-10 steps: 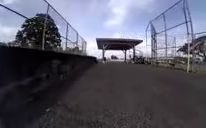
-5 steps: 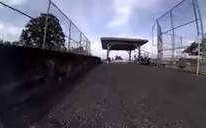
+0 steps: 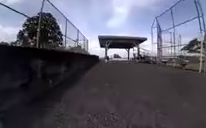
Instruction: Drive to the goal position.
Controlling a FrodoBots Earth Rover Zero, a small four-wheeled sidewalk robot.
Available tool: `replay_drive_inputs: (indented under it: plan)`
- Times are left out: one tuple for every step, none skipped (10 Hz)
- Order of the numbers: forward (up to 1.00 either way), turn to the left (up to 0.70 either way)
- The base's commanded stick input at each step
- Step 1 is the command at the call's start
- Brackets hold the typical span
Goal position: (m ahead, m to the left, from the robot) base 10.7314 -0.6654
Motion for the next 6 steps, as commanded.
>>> replay_drive_inputs:
  plan:
    - [0.85, 0.0]
    - [0.85, 0.0]
    - [0.85, 0.0]
    - [0.85, 0.0]
    - [0.85, 0.0]
    - [0.85, 0.0]
